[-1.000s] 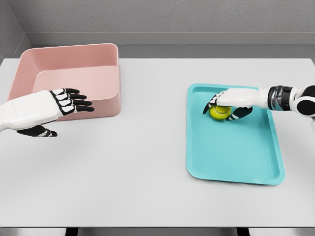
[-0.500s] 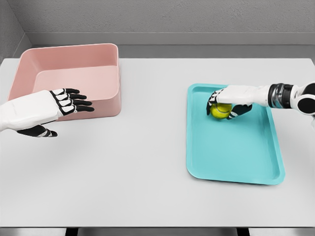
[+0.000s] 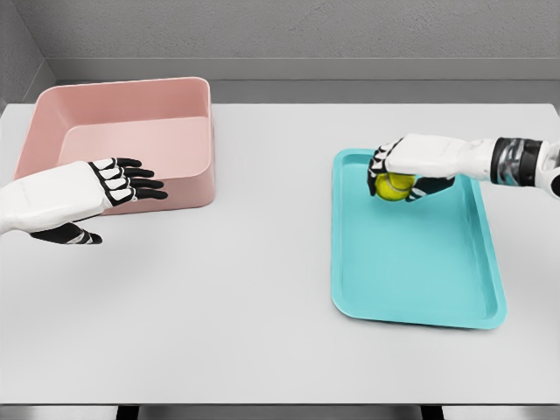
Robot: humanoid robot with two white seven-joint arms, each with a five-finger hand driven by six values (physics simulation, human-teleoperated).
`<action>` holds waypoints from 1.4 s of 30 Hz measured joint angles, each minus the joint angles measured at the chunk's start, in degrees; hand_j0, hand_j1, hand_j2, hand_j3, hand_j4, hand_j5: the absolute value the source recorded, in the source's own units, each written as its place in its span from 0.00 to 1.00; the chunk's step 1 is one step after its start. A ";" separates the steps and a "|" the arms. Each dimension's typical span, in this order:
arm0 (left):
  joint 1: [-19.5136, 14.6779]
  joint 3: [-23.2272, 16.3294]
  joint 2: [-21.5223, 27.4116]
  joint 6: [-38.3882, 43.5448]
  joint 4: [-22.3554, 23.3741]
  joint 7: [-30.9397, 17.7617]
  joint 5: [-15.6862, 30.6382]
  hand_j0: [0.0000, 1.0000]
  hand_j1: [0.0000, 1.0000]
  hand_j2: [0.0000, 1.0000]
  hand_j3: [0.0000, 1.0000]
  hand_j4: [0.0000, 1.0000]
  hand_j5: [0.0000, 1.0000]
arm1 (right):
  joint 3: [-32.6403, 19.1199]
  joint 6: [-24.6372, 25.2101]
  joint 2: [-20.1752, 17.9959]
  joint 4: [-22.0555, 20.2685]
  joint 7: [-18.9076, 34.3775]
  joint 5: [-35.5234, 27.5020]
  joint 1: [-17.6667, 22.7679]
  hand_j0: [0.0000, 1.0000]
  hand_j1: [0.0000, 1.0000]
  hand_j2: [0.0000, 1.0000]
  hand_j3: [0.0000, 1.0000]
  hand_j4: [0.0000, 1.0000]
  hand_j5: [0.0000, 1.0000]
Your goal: Put the tennis from the blue tray into the pink basket with both arms
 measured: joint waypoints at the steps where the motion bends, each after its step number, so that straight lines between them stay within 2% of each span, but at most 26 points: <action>1: 0.00 0.00 0.00 0.00 0.02 0.00 0.00 1.00 1.00 1.00 1.00 1.00 1.00 | -0.06 -0.01 -0.26 -1.36 0.00 0.07 0.09 0.46 0.46 0.46 0.46 0.46 0.46; 7: 0.00 0.00 0.00 0.00 0.00 0.00 -0.01 1.00 1.00 1.00 1.00 1.00 1.00 | 0.25 -0.03 0.29 -7.47 0.03 1.30 0.70 0.46 0.46 0.46 0.46 0.46 0.46; 17: 0.00 0.00 0.00 0.00 0.00 0.00 -0.02 1.00 1.00 1.00 1.00 1.00 1.00 | 1.39 -0.05 9.91 -9.26 0.06 7.13 1.06 0.46 0.46 0.46 0.46 0.46 0.46; 21: 0.00 -0.01 0.00 0.00 0.00 0.00 -0.02 1.00 1.00 1.00 1.00 1.00 1.00 | 2.62 -0.05 13.63 -9.30 0.07 9.02 1.06 0.46 0.46 0.46 0.46 0.46 0.46; 27: 0.00 -0.01 0.00 0.00 0.01 0.00 -0.01 1.00 1.00 1.00 1.00 1.00 1.00 | 4.19 -0.03 17.20 -8.98 0.06 11.50 1.14 0.46 0.46 0.46 0.46 0.46 0.46; 35: 0.00 0.00 0.00 0.00 0.00 0.00 -0.01 1.00 1.00 1.00 1.00 1.00 1.00 | 6.75 -0.01 21.94 -4.25 0.02 14.70 1.67 0.45 0.45 0.45 0.45 0.45 0.45; 42: 0.00 0.00 0.01 0.00 -0.01 0.00 -0.01 1.00 1.00 1.00 1.00 1.00 1.00 | 7.57 0.01 23.80 -2.12 0.01 16.35 1.67 0.46 0.46 0.46 0.46 0.46 0.46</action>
